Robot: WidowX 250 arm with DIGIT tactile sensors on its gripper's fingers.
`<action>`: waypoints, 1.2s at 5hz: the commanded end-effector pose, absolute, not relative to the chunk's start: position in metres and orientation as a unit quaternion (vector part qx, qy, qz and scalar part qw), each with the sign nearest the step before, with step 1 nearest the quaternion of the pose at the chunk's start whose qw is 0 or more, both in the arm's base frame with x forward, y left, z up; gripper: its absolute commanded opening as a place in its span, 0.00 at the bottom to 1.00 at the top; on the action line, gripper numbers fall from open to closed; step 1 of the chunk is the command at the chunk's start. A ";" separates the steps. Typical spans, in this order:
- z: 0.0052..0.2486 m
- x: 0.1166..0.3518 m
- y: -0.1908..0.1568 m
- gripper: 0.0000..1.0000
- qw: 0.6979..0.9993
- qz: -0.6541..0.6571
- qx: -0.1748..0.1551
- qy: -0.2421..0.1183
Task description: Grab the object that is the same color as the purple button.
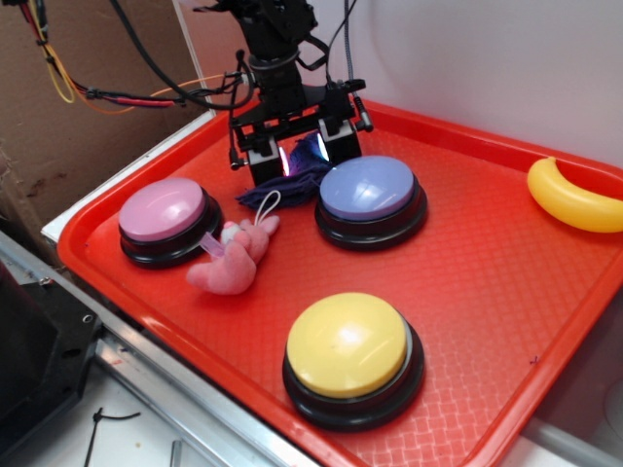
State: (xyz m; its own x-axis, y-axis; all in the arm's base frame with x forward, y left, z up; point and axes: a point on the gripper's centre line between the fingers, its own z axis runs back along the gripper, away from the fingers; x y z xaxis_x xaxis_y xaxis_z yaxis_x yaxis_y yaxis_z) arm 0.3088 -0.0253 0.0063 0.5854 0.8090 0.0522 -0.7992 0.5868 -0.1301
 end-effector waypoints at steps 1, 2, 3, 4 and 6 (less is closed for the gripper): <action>0.021 0.306 -0.024 0.00 0.916 0.397 -0.030 -0.052; 0.045 0.304 -0.026 0.00 0.948 0.315 -0.026 -0.045; 0.073 0.300 -0.026 0.00 0.971 0.233 -0.021 -0.036; 0.109 0.287 -0.026 0.00 0.988 0.144 -0.026 -0.044; 0.154 0.256 -0.035 0.00 0.994 0.063 -0.065 -0.055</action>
